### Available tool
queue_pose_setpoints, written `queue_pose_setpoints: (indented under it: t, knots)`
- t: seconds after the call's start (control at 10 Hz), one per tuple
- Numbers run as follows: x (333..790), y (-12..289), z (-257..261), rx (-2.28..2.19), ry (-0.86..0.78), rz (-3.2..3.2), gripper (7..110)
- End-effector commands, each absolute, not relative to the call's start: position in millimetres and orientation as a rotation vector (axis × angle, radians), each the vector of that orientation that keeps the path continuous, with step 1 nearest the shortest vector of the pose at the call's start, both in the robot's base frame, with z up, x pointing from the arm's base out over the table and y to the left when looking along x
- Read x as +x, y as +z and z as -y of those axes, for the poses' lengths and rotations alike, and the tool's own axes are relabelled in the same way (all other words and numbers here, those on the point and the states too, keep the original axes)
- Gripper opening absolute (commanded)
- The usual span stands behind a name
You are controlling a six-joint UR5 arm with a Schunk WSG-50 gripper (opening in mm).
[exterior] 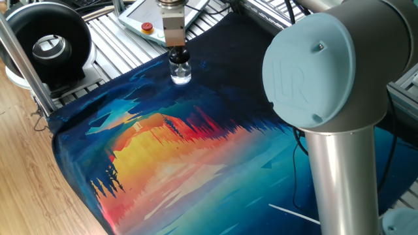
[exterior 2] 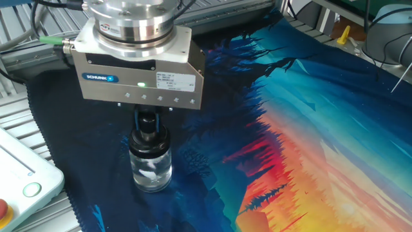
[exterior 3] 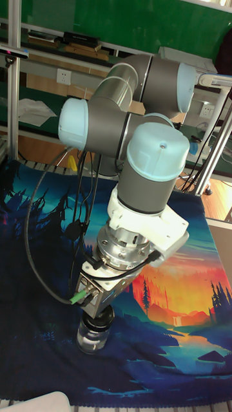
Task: Screw the lid onto the jar
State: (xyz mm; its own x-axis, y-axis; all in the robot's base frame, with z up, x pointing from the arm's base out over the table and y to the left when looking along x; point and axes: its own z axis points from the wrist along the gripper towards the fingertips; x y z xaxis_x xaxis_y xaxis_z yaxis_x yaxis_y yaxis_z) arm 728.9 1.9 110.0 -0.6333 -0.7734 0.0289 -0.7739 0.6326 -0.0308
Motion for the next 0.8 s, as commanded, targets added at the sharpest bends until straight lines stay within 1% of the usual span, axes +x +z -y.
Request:
queue_pose_setpoints:
  t: [0.0,0.2,0.4,0.6,0.7]
  knots:
    - [732.5,122.0,3.5,1.209,0.049,2.885,7]
    - [731.9,113.1,-0.1,0.992,0.003,2.983,7]
    - [731.3,104.8,6.1,0.833,0.031,3.025,7]
    - [726.9,109.8,11.7,0.767,0.056,3.011,7]
    - [726.3,118.8,12.5,0.727,0.05,2.993,7]
